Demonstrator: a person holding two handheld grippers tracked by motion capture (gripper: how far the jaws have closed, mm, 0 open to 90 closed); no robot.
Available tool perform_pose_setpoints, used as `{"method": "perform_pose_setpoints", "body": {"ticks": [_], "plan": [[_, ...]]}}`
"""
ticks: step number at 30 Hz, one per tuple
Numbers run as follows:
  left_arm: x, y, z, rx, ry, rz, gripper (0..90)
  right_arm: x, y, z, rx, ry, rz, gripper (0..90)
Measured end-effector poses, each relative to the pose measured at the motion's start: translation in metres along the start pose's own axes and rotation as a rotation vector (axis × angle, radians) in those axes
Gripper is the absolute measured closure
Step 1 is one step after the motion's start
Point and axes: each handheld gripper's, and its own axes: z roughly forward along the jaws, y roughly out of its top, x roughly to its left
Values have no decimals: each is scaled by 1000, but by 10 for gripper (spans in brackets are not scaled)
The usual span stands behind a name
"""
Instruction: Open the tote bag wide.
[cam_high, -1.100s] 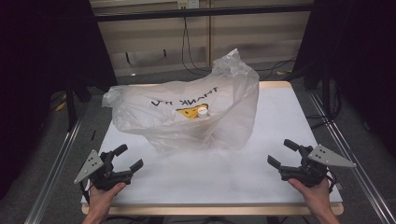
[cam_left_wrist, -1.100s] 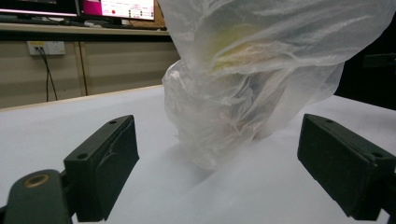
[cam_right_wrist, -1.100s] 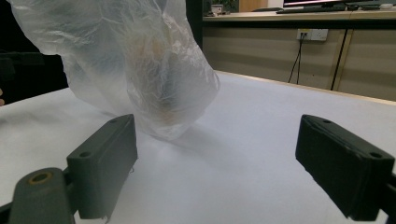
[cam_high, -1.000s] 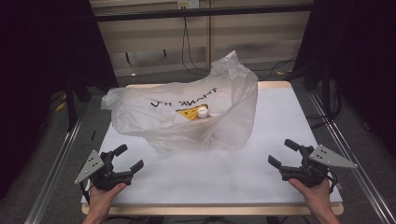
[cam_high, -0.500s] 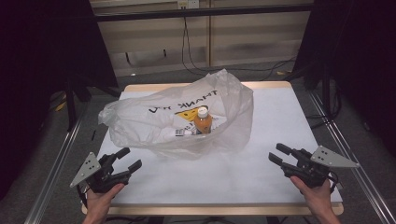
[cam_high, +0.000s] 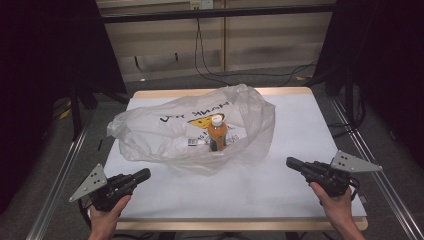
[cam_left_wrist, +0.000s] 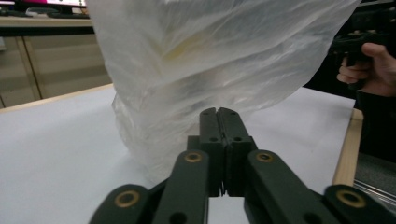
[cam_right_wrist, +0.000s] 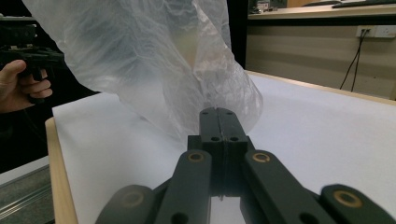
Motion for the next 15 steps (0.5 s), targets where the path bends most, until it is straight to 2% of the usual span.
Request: {"method": "perform_pose_setpoints", "body": {"ticks": [2,3,4,5,6,7,8,10,12,15], "plan": [[-1,4,-2,10,3,28,900,0,5,2,8,4,-2,900],[-3,5,-1,-3,-15,5,900,0,8,4,8,11,4,900],[-3,6,-1,-3,-27,22,900,0,11,6,7,20,2,900],[-6,8,0,-21,-20,5,900,1,14,7,10,28,3,900],[-6,9,-2,-3,-17,26,900,1,17,9,6,34,4,900],[-7,11,-2,-8,-17,34,900,2,20,9,6,34,6,900],[-8,11,-1,-14,-32,23,900,2,23,11,-2,48,6,900],[-11,14,-2,-23,-23,30,900,3,27,12,-7,54,7,900],[-12,18,-2,-44,-49,35,900,3,32,14,-11,66,12,900],[-16,26,1,-54,-51,43,900,3,40,17,-24,80,12,900]]}}
